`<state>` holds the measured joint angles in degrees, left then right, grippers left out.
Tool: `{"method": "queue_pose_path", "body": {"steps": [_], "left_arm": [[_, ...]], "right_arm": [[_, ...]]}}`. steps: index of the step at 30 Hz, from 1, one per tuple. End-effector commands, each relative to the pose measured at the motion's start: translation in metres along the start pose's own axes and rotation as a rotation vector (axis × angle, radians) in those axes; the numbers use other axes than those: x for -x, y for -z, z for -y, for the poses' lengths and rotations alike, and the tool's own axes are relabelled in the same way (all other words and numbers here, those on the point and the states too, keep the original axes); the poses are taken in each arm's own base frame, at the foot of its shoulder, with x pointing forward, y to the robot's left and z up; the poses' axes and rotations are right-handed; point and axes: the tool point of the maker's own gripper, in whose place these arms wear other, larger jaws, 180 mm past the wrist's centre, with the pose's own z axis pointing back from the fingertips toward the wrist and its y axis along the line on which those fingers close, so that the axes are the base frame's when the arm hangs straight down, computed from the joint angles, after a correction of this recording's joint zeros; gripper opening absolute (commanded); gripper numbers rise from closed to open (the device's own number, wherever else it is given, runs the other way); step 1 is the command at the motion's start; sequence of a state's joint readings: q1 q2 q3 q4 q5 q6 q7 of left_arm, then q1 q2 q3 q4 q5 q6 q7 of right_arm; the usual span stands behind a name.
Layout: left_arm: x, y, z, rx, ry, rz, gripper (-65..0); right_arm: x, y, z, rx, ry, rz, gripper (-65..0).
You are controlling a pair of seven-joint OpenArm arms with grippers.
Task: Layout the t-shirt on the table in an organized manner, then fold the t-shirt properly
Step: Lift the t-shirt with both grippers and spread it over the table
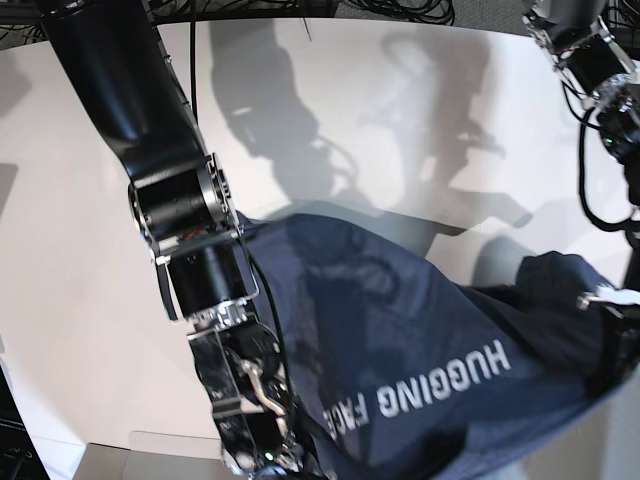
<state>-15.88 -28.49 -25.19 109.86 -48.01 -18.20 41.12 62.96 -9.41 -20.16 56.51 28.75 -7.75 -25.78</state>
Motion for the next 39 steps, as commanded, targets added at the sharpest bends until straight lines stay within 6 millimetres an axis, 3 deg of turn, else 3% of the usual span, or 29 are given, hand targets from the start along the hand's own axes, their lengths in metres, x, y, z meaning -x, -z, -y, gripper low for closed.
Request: {"method": "queue_pose_path", "body": {"steps": [1, 8, 14, 18, 21, 22, 24, 28, 30, 34, 39], "left_arm": [[-0.045, 0.000, -0.004, -0.006, 0.049, 0.124, -65.0], [-0.135, -0.001, -0.008, -0.011, 0.189, 0.295, -65.0], [-0.212, -0.018, -0.006, -0.030, 0.300, 0.454, -65.0], [-0.243, -0.020, 0.010, 0.001, 0.340, 0.527, -65.0], [-0.238, -0.026, 0.025, 0.037, 0.371, 0.519, -65.0], [-0.228, -0.027, 0.036, 0.076, 0.370, 0.503, -65.0], [-0.190, -0.026, 0.058, 0.178, 0.322, 0.421, -65.0], [-0.111, -0.029, 0.069, 0.323, 0.031, 0.250, -65.0], [-0.074, -0.032, 0.079, 0.373, -0.115, 0.175, -65.0], [0.002, -0.041, 0.107, 0.433, -0.330, -0.004, -65.0], [0.068, -0.051, 0.168, 0.569, -0.464, -0.211, -65.0]], "right_arm": [[-0.058, -0.002, -0.012, -0.005, -0.047, 0.150, -65.0], [-0.136, -0.012, -0.044, -0.040, -0.108, 0.318, -65.0], [-0.145, -0.017, -0.048, -0.050, -0.105, 0.355, -65.0], [-0.152, -0.021, -0.052, -0.059, -0.108, 0.398, -65.0], [-0.169, -0.037, -0.070, -0.109, -0.106, 0.438, -65.0], [-0.177, -0.048, -0.081, -0.140, -0.103, 0.452, -65.0], [-0.126, -0.049, -0.071, -0.144, -0.062, 0.358, -65.0], [-0.023, -0.054, -0.038, -0.096, 0.025, 0.184, -65.0], [0.019, -0.064, 0.000, -0.031, 0.019, 0.119, -65.0], [0.091, -0.108, 0.073, 0.093, -0.009, -0.020, -65.0], [0.144, -0.166, 0.147, 0.256, 0.018, -0.131, -65.0]]}}
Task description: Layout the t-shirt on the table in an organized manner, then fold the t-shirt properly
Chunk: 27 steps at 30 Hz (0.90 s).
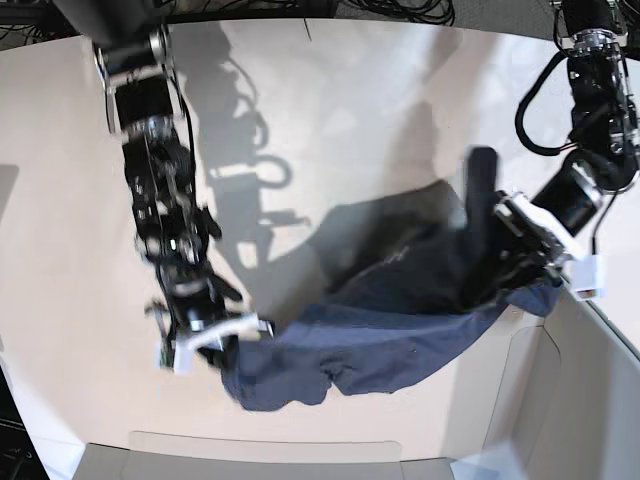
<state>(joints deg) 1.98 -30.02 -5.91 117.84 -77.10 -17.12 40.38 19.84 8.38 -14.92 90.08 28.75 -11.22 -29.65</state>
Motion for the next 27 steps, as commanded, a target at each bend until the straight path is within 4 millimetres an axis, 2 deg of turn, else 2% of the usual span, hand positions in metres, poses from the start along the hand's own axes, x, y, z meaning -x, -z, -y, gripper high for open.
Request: {"method": "queue_pose_path", "body": {"steps": [1, 6, 10, 12, 14, 18, 24, 27], "left_arm": [[0.010, 0.006, 0.018, 0.073, -0.019, -0.026, -65.0], [0.111, 0.027, 0.074, 0.255, -0.082, -0.365, -65.0], [0.178, 0.029, 0.112, 0.374, 0.039, -0.636, -65.0], [0.205, 0.027, 0.131, 0.435, 0.096, -0.727, -65.0], [0.225, 0.026, 0.145, 0.477, 0.162, -0.785, -65.0], [0.250, 0.024, 0.173, 0.557, 0.249, -0.838, -65.0], [0.276, 0.027, 0.220, 0.670, 0.214, -0.859, -65.0], [0.282, 0.034, 0.225, 0.671, 0.220, -0.861, -65.0]], "right_arm": [[-0.021, -0.008, 0.015, 0.026, -0.005, 0.057, -65.0], [0.014, -0.045, 0.105, 0.231, 0.090, -0.061, -65.0], [0.022, -0.069, 0.155, 0.354, 0.177, -0.123, -65.0], [0.022, -0.081, 0.179, 0.411, 0.217, -0.135, -65.0], [0.013, -0.093, 0.201, 0.459, 0.224, -0.132, -65.0], [-0.002, -0.104, 0.224, 0.505, 0.189, -0.111, -65.0], [-0.017, -0.126, 0.257, 0.623, 0.144, -0.075, -65.0], [-0.018, -0.134, 0.267, 0.694, 0.072, -0.082, -65.0]]}}
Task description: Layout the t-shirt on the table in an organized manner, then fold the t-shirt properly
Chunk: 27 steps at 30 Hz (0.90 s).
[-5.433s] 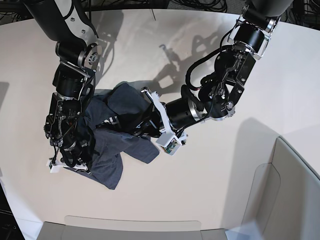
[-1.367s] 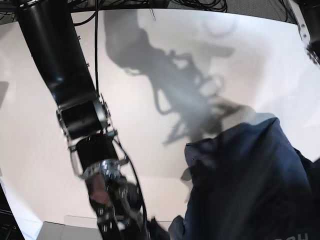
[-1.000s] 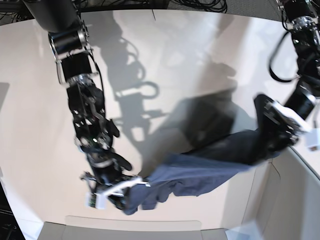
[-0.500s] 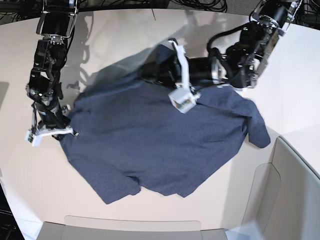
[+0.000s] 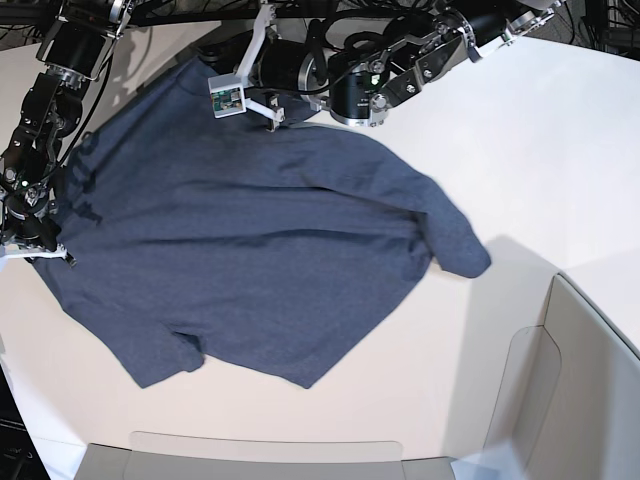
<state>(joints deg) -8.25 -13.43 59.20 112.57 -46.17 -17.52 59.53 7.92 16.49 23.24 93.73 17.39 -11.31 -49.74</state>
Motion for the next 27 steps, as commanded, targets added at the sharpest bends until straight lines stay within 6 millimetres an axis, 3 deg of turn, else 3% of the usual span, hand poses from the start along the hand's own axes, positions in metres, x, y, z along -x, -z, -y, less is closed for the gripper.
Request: {"method": "queue_pose_path", "body": {"steps": [1, 7, 12, 14, 16, 20, 22, 24, 27], "left_arm": [[-0.013, -0.002, -0.002, -0.006, 0.023, 0.040, -64.8], [-0.013, 0.000, -0.007, -0.036, 0.040, 0.035, -52.3], [-0.017, -0.003, -0.012, -0.051, 0.062, 0.035, -45.1], [-0.019, -0.005, -0.015, -0.059, 0.074, 0.033, -45.1], [-0.022, -0.012, -0.020, -0.081, 0.078, 0.047, -45.1], [-0.018, -0.054, -0.057, -0.223, 0.058, 0.064, -45.1], [-0.014, -0.083, -0.083, -0.324, 0.044, 0.067, -45.2], [-0.009, -0.109, -0.105, -0.414, 0.026, 0.067, -46.6], [-0.001, -0.151, -0.135, -0.550, -0.014, 0.079, -54.7]], "right_arm": [[-0.018, -0.003, 0.001, 0.008, -0.020, 0.063, -65.0], [0.001, -0.004, 0.009, 0.064, -0.067, 0.067, -64.1], [0.014, 0.002, 0.014, 0.076, -0.066, 0.027, -38.8], [0.013, 0.003, 0.016, 0.081, -0.072, 0.030, -32.2], [0.000, 0.001, 0.020, 0.089, -0.063, 0.060, -29.1], [-0.042, -0.017, 0.038, 0.124, 0.043, 0.176, -29.0], [-0.049, -0.028, 0.026, 0.091, 0.097, 0.210, -29.0], [-0.037, -0.039, -0.003, -0.015, 0.177, 0.161, -29.0], [0.016, -0.047, -0.055, -0.204, 0.317, -0.028, -29.0]]}}
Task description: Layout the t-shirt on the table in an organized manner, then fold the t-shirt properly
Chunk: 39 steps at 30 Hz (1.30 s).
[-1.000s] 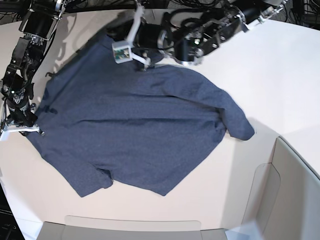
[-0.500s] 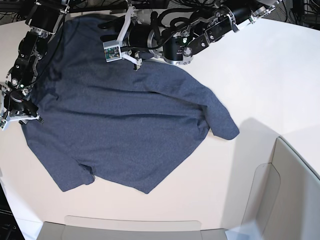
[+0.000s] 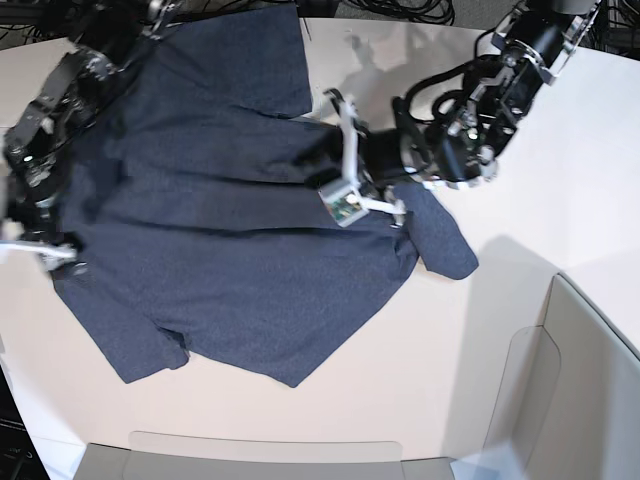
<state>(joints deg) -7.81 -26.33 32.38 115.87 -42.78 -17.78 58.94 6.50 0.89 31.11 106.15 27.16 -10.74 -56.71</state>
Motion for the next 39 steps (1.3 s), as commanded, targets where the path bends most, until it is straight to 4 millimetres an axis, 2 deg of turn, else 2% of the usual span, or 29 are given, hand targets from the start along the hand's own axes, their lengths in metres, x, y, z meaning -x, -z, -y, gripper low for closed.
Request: {"method": "queue_pose_path", "body": {"steps": [1, 3, 4, 6, 8, 10, 12, 14, 17, 20, 28, 31, 33, 35, 37, 39], "left_arm": [[-0.014, -0.013, -0.019, -0.057, 0.006, 0.049, -58.3], [-0.014, -0.028, -0.048, -0.141, -0.029, 0.064, -65.0], [-0.014, -0.036, -0.064, -0.187, -0.051, 0.073, -65.0], [-0.009, -0.048, -0.091, -0.261, -0.093, 0.080, -65.0], [-0.001, -0.057, -0.115, -0.337, -0.125, 0.066, -65.0], [0.014, -0.059, -0.132, -0.389, -0.146, 0.026, -65.0], [0.024, -0.058, -0.139, -0.412, -0.153, -0.006, -65.0], [0.025, -0.054, -0.140, -0.413, -0.159, -0.008, -65.0], [0.012, -0.051, -0.142, -0.422, -0.145, 0.017, -65.0], [0.012, -0.048, -0.139, -0.413, -0.153, 0.023, -65.0], [0.023, -0.047, -0.136, -0.408, -0.170, 0.006, -65.0], [0.024, -0.049, -0.137, -0.413, -0.171, 0.003, -64.6], [0.027, -0.053, -0.141, -0.424, -0.163, -0.012, -61.4], [0.039, -0.053, -0.142, -0.426, -0.186, -0.036, -55.8], [0.050, -0.063, -0.152, -0.459, -0.222, -0.043, -49.7], [0.068, -0.071, -0.165, -0.494, -0.292, -0.057, -44.8]], "right_arm": [[0.008, -0.003, -0.009, -0.034, 0.011, -0.021, -29.0], [0.044, -0.005, -0.018, -0.081, 0.049, -0.122, -29.1], [0.064, -0.008, -0.023, -0.104, 0.058, -0.177, -29.1], [0.091, -0.014, -0.024, -0.125, 0.057, -0.248, -30.8], [0.112, -0.021, -0.021, -0.130, 0.053, -0.304, -37.3], [0.128, -0.028, -0.008, -0.104, 0.050, -0.344, -46.5], [0.139, -0.034, 0.005, -0.075, 0.049, -0.369, -55.3], [0.146, -0.039, 0.020, -0.041, 0.033, -0.392, -65.0], [0.144, -0.043, 0.039, -0.006, -0.020, -0.404, -65.0], [0.134, -0.038, 0.058, 0.037, -0.067, -0.398, -65.0], [0.105, 0.001, 0.111, 0.209, -0.190, -0.401, -65.0], [0.093, 0.014, 0.118, 0.244, -0.203, -0.394, -65.0], [0.082, 0.023, 0.121, 0.264, -0.214, -0.380, -65.0], [0.072, 0.030, 0.118, 0.273, -0.224, -0.362, -65.0], [0.067, 0.032, 0.114, 0.269, -0.227, -0.350, -65.0], [0.067, 0.033, 0.112, 0.266, -0.224, -0.349, -65.0]]}}
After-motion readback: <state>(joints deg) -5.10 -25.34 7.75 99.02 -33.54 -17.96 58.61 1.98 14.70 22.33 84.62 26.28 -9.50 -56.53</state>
